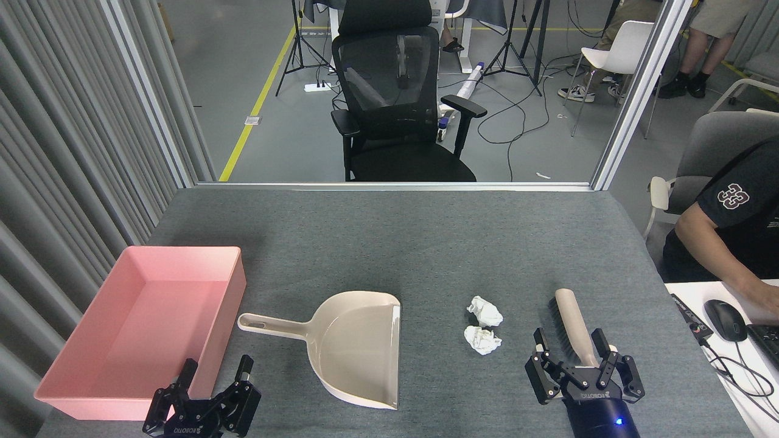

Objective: Sweep and dump garbage into bin
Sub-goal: 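Move the left gripper to the dustpan handle and the right toward the brush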

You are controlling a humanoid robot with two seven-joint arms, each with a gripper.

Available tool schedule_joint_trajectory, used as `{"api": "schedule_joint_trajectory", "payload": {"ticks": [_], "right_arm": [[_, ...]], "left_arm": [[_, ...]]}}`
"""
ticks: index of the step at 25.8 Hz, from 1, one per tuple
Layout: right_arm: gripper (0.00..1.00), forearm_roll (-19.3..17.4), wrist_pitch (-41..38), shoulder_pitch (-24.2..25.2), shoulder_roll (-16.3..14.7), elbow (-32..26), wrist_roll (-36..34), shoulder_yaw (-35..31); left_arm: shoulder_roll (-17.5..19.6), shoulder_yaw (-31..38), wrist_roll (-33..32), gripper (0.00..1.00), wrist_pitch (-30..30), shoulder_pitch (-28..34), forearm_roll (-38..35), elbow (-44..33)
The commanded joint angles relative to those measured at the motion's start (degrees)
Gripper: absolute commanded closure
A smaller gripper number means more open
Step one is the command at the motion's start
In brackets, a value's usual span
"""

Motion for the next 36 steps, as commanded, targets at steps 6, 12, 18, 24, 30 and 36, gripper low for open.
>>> {"api": "schedule_joint_trajectory", "payload": {"ticks": [6,12,18,24,30,36], "right_arm": [[0.00,-0.06,0.17,0.06,1.30,0.02,0.37,1.71],[0.00,-0.50,-0.54,-0.03,1.82,-0.24,0.28,1.80],[0.00,-0.33,-0.01,0.06,2.09,-0.41,0.10,1.89],[0.00,-0.41,-0.62,0.14,3.05,-0.41,-0.16,1.89],[0.00,-0.41,-0.01,0.14,2.97,-0.33,-0.16,1.80],[0.00,-0.50,-0.45,0.06,2.88,-0.33,-0.16,1.80]], "left_arm": [[0.04,-0.04,0.13,0.01,-0.08,-0.03,-0.08,0.00],[0.04,-0.04,0.31,0.01,-0.87,-0.12,-0.08,0.00],[-0.14,0.05,0.83,0.01,-0.87,-0.65,-0.08,0.00],[0.83,0.14,1.01,0.01,-1.22,-1.18,-0.08,0.00],[1.09,0.23,1.27,0.01,-1.22,-5.48,0.27,0.09],[1.01,0.40,0.31,0.01,-1.14,-5.84,0.62,0.09]]}}
